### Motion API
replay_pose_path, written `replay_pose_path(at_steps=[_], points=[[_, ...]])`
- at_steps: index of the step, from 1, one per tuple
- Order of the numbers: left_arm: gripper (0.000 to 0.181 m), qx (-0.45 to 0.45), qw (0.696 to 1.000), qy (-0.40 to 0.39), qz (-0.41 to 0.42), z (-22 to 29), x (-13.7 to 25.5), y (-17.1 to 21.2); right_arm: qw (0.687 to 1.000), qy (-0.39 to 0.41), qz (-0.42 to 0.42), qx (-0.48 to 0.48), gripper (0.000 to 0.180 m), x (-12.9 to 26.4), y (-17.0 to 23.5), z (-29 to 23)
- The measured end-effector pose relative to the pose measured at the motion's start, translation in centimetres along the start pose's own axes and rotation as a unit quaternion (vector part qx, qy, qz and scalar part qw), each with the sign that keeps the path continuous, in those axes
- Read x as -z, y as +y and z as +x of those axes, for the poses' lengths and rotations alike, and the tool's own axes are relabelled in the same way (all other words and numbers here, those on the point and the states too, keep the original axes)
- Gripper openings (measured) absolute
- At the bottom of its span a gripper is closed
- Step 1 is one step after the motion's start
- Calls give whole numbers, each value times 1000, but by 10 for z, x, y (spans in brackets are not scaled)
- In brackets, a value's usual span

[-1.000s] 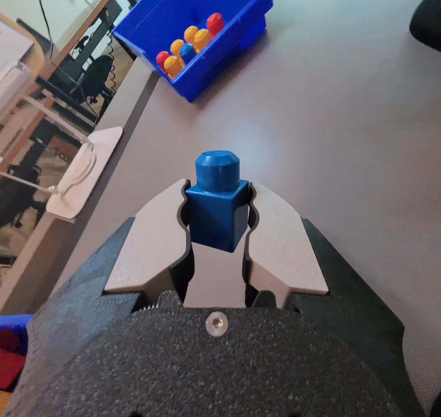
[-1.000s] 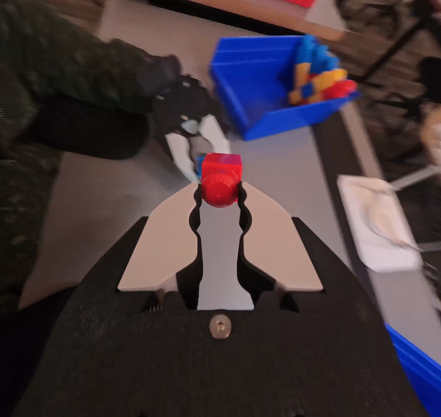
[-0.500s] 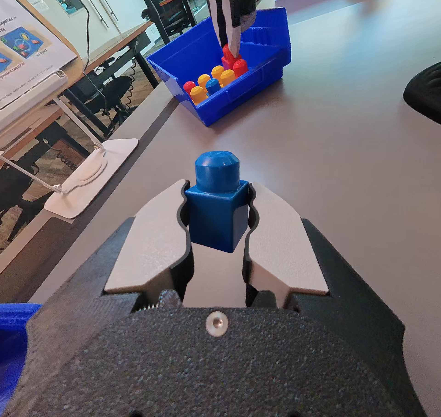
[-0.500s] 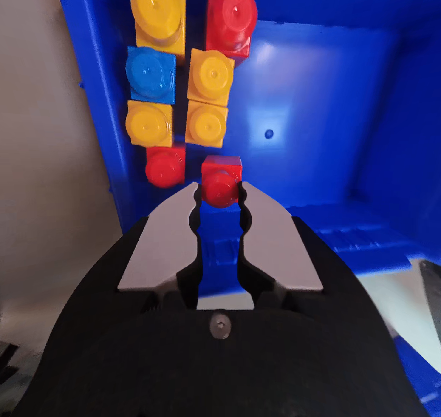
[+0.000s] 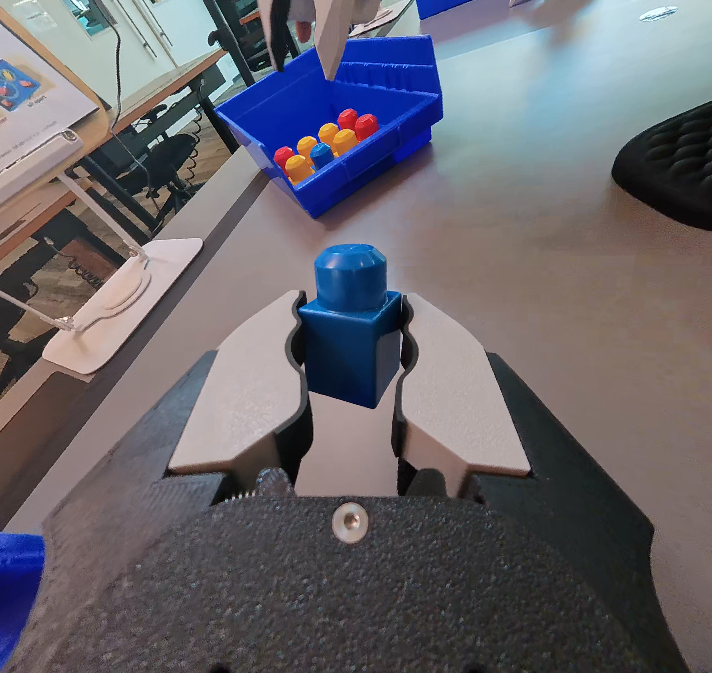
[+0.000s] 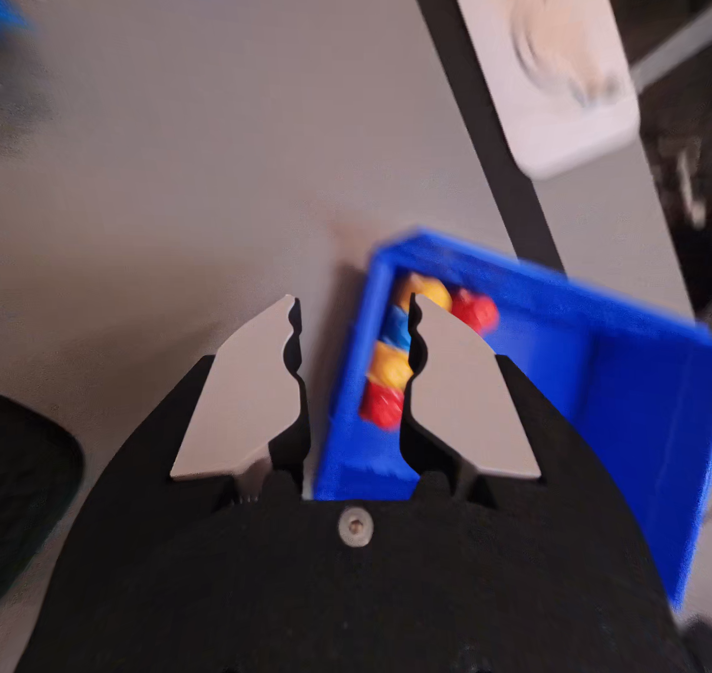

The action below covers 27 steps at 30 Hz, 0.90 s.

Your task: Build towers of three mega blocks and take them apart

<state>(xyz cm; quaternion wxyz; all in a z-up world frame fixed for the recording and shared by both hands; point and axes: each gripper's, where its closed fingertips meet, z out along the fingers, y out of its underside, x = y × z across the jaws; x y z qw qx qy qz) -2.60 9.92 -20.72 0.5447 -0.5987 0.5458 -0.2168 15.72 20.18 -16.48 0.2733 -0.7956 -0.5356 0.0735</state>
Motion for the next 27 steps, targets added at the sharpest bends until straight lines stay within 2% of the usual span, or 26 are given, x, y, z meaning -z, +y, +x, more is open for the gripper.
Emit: replay_pose_path(at_steps=[3, 7, 9, 10, 13, 16, 18, 20, 21, 24, 27], points=[[46, -10, 1000, 3, 1, 6, -1, -4, 990, -51, 73, 111, 58, -8, -60, -90], [46, -25, 1000, 7, -2, 14, -4, -8, 970, -82, 98, 207, 55, -37, -97, -179], [46, -32, 999, 11, -3, 18, -5, -9, 964, -83, 112, 226, 46, -47, -109, -199], [46, -35, 999, 12, -5, 19, -5, -8, 963, -71, 109, 235, 32, -51, -112, -201], [45, -38, 999, 7, 11, 17, -4, -11, 957, -59, 90, 268, 29, -52, -111, -200], [43, -25, 999, -22, 0, 1, 0, -6, 960, -61, 78, 261, 29, -28, -109, -182], [28, -4, 999, -40, 0, -12, 4, 2, 968, -47, 53, 239, 29, -6, -102, -152], [9, 30, 998, -56, 1, -25, 8, 8, 978, 3, -6, 209, 29, 12, -81, -102], [1, 44, 997, -66, 4, -31, 11, 10, 981, 29, -49, 186, 29, 20, -64, -73], [0, 71, 993, -92, 14, -46, 17, 10, 968, 82, -214, 100, 29, 39, 17, 4], [0, 75, 992, -100, 17, -50, 19, 9, 945, 61, -322, -1, 29, 41, 95, 39]])
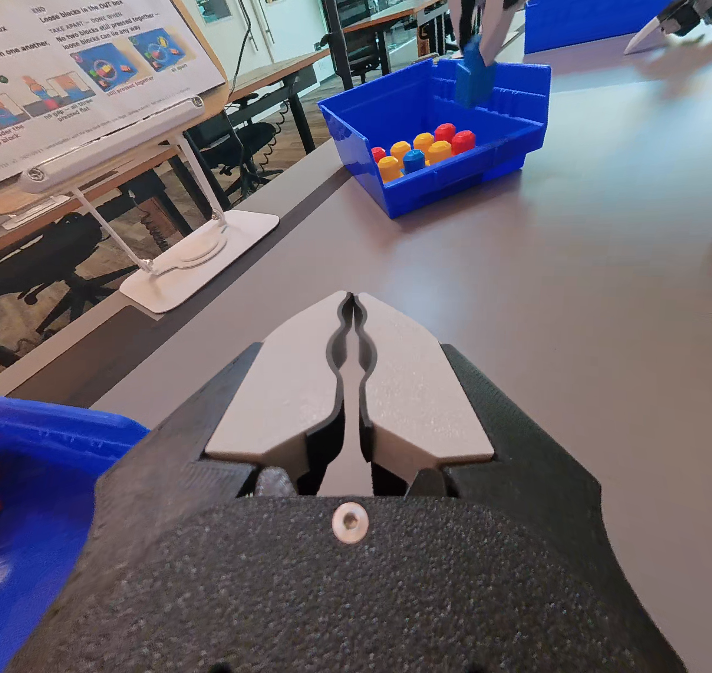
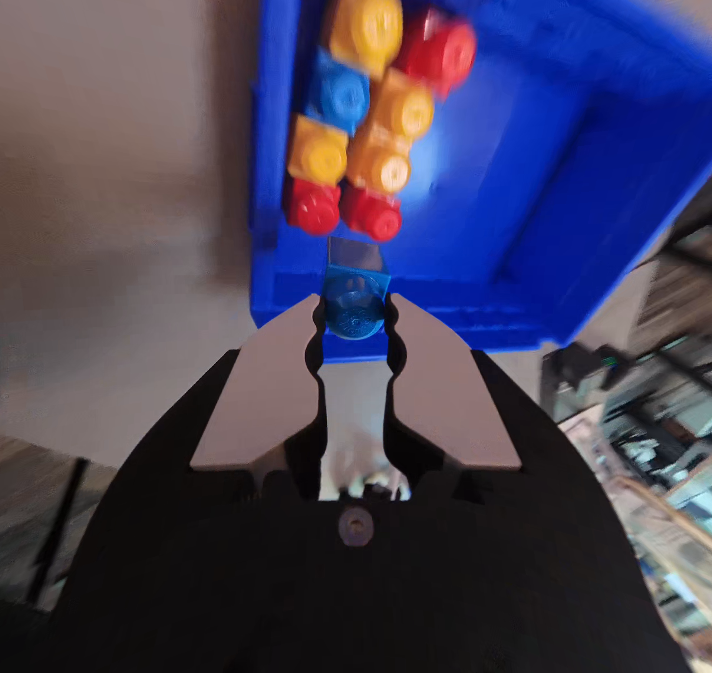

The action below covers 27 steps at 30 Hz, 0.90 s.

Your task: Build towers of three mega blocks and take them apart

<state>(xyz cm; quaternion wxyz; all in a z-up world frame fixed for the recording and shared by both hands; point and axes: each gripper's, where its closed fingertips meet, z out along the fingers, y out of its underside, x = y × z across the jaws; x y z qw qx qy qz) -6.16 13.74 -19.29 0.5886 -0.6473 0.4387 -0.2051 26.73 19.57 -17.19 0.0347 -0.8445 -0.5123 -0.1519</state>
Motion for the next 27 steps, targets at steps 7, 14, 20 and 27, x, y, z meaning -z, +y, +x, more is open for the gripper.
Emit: replay_pose_path(at_steps=[7, 14, 20, 27], points=[[0, -20, 1000, 2, -22, 4, -5, 12, 995, -97, -8, -30, 30, -69, 17, -22], [0, 4, 999, -19, -25, -9, -1, 12, 994, -93, 40, -43, 33, -82, 7, -26], [1, 39, 989, -140, 3, -75, 27, -6, 977, -16, 196, -78, 42, -27, -25, -18], [28, 89, 939, -326, -59, -213, 72, 25, 848, 13, 507, -152, 43, 78, -102, -75]])
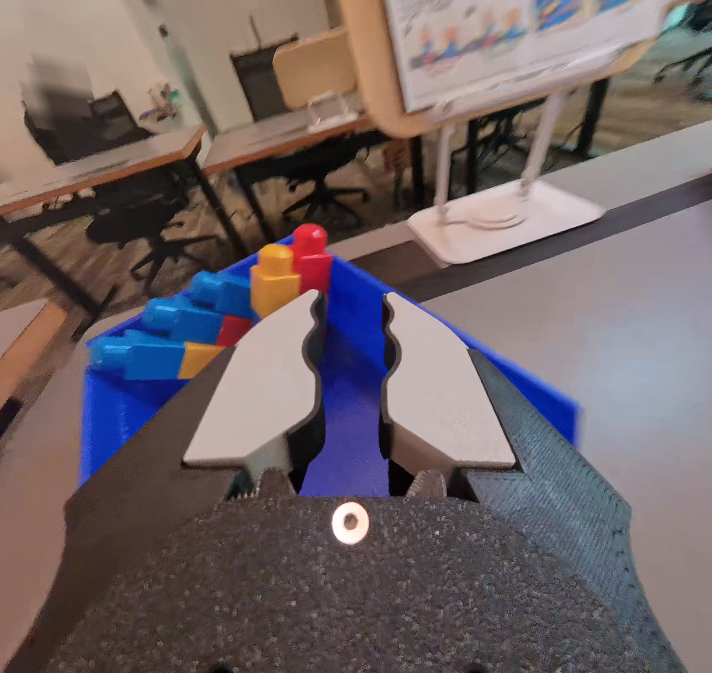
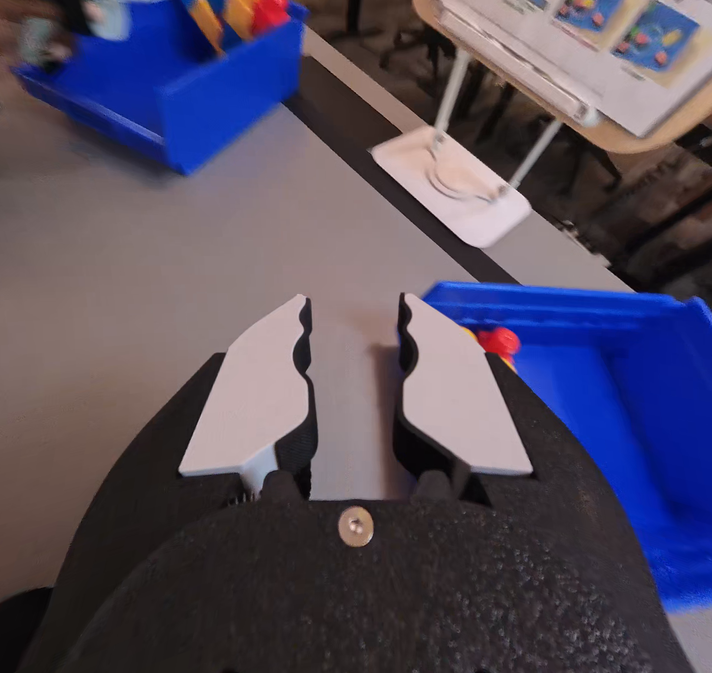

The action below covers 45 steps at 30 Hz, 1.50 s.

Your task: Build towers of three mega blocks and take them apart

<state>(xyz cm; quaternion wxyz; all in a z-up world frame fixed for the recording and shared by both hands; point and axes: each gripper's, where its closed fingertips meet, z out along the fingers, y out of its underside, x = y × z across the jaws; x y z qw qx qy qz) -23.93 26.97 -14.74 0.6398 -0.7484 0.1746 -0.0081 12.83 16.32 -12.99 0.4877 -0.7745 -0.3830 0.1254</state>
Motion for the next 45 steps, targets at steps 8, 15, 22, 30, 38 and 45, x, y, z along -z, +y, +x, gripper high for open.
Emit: replay_pose_path(at_steps=[8, 15, 22, 30, 38, 45], points=[[53, -96, 978, -46, -178, -62, -73, 56, 994, -93, 59, -6, 43, -23, -3, -96], [58, -157, 966, -22, -203, -70, -110, 68, 989, -133, 59, 5, 43, -38, 13, -113], [47, -154, 967, -41, -198, -74, -105, 67, 988, -148, 53, 12, 43, -43, 22, -120], [46, -169, 976, -81, -110, -48, -41, 2, 987, -134, 88, 16, 41, -35, 0, -126], [45, -307, 948, 72, 40, 135, 61, -72, 984, -87, 148, 43, 45, -23, -68, -141], [45, -455, 884, 78, 73, 226, 96, -42, 986, -34, 127, 98, 49, -41, -76, -156]])
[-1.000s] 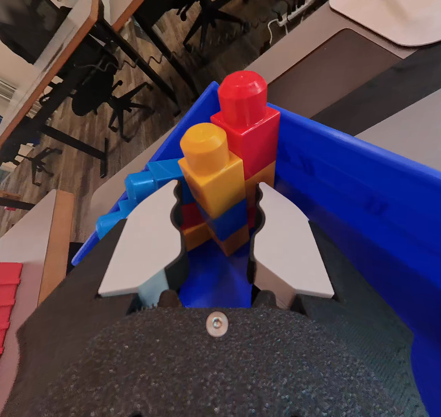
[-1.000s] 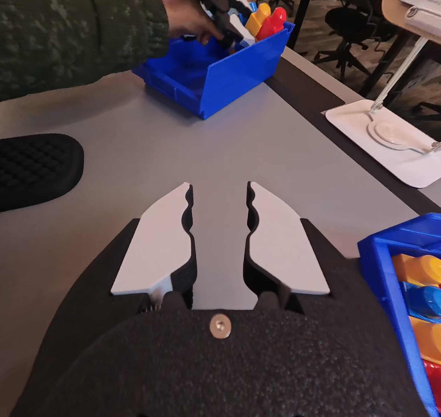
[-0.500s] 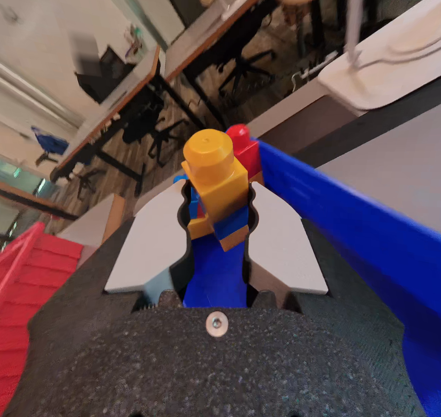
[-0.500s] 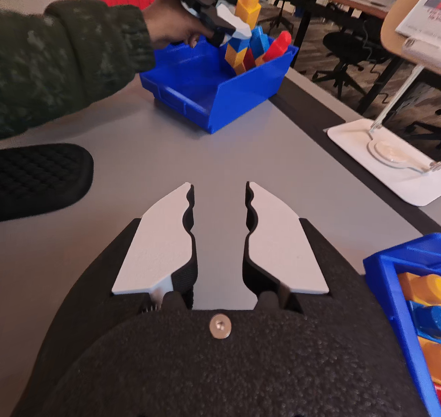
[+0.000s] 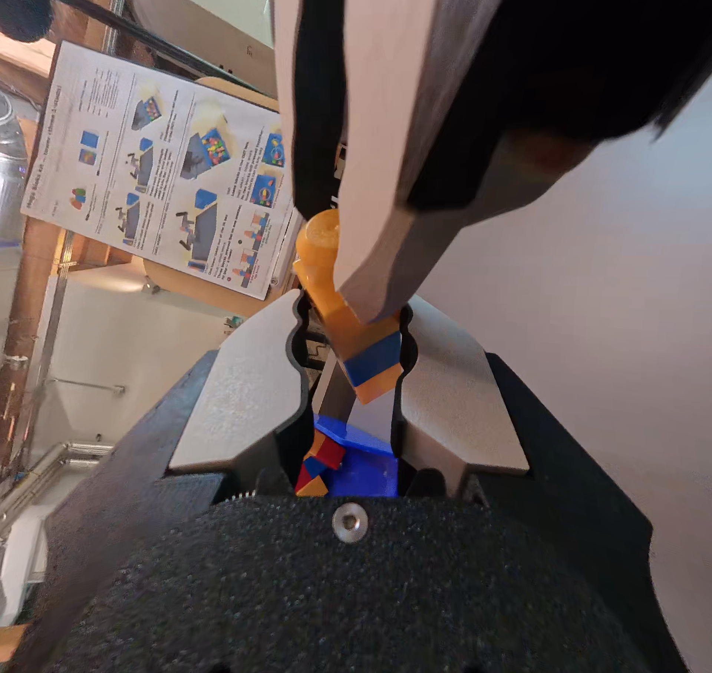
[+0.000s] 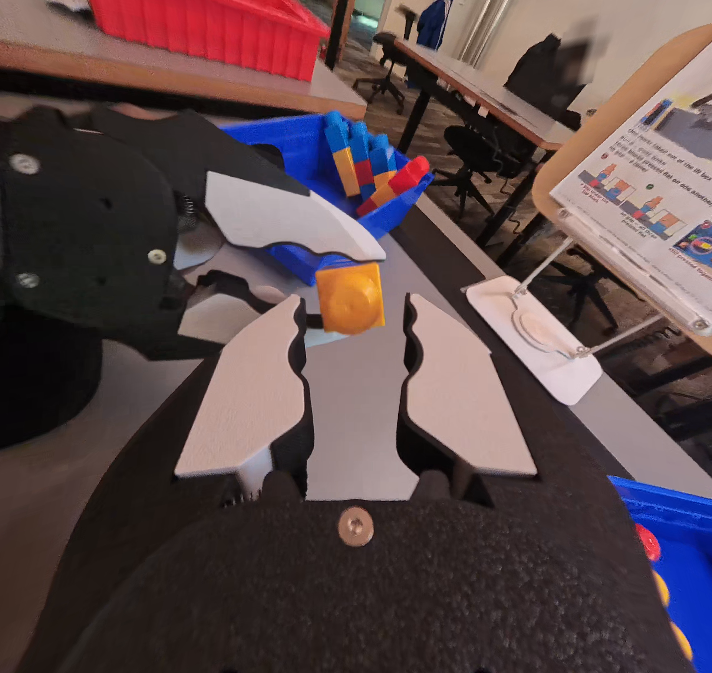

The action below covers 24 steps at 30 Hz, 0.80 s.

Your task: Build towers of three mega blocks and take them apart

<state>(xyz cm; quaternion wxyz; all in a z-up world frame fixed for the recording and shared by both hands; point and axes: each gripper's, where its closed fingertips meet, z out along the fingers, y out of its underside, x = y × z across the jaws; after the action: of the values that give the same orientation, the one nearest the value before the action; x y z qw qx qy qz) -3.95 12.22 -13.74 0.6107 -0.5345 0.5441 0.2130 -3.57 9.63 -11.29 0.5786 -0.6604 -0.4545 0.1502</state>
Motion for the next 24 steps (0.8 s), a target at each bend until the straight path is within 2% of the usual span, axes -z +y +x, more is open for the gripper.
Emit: replay_pose_path(at_steps=[2, 3, 7, 9, 11, 13, 21, 24], points=[[45, -18, 1000, 2, -9, 11, -1, 2, 1000, -5, -22, 19, 35, -6, 13, -6], [45, -29, 1000, 4, -10, 15, -2, 4, 999, -7, -26, 27, 33, -8, 18, -8], [46, -5, 998, 40, 50, 27, -1, 4, 998, -47, -34, 34, 33, -5, 29, -11], [62, 19, 995, 74, 59, 32, -2, 11, 996, -84, -17, 39, 33, 3, 31, -12], [64, 57, 989, 111, 77, 40, -1, 14, 992, -125, 1, 31, 33, 12, 32, -14], [50, 71, 982, 146, 95, 50, 3, 12, 988, -151, 12, 27, 33, 17, 33, -17], [48, 112, 965, 209, 117, 62, 10, 10, 984, -177, 2, 37, 32, 24, 42, -17], [48, 100, 973, 198, 62, 62, 0, 41, 985, -170, 16, 29, 32, 39, 30, -3]])
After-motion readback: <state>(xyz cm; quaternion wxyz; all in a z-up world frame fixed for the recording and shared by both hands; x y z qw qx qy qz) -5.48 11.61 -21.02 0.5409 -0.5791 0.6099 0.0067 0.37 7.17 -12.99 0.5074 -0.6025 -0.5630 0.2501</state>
